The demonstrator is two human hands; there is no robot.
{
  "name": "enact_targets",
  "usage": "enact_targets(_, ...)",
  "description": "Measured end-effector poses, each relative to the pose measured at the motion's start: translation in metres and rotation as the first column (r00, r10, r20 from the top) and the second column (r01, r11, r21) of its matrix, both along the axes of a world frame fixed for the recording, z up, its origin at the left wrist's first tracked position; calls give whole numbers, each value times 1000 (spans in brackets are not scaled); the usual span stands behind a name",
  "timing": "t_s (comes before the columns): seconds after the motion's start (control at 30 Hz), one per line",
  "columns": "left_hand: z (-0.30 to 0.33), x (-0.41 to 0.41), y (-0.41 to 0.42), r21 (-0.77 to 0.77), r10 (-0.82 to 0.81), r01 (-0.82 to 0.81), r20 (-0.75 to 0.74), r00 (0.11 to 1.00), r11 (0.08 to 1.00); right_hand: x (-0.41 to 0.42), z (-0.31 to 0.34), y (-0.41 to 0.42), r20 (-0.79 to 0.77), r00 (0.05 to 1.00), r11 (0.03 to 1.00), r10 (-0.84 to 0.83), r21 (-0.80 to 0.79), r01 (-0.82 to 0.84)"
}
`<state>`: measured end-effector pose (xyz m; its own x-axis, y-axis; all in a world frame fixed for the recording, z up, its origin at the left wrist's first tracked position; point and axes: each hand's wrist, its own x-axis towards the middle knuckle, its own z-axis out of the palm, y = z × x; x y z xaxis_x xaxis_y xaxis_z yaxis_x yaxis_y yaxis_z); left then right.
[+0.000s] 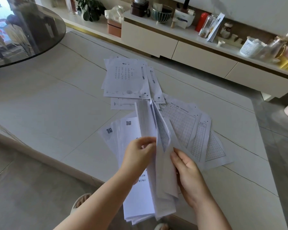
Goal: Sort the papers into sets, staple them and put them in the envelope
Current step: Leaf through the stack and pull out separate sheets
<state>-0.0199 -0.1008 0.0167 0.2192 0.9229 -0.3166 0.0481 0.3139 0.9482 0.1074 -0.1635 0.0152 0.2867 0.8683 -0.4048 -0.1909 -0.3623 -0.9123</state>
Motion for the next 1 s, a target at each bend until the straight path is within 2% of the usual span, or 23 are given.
enact_targets(0.17,1,2,-4,3,-17,17,-8,1000,1000,1,0,-1,9,1000,1000,17,3,-17)
enact_targets(0.27,-5,1,0,-28,13,-14,-64,998,999,5,5,1,-102,994,998,-30,-59,24)
enact_targets(0.37,-10,-3,2,-78,18,-24,-79,997,997,18,11,2,-179,983,993,48,-99,-66)
enact_targets(0.43,-11,-4,3,-99,23,-30,-70,997,995,28,11,2,-62,996,992,64,-102,-70)
enact_targets(0.53,-14,-5,6,-120,52,-57,-39,998,991,45,-1,-1,331,943,988,17,-153,36)
enact_targets(0.6,-16,-5,7,-135,71,-74,-30,997,988,50,-8,-4,411,910,980,50,-196,35)
enact_targets(0.7,-16,-4,6,-140,66,-71,-41,997,988,54,-9,-6,347,937,977,34,-211,43)
enact_targets(0.87,-18,0,2,-109,42,-50,-71,997,993,38,8,-5,41,998,993,39,-114,-35)
enact_targets(1.0,-12,5,-4,-87,33,-40,-78,996,995,23,10,-2,-34,994,987,101,-123,-105)
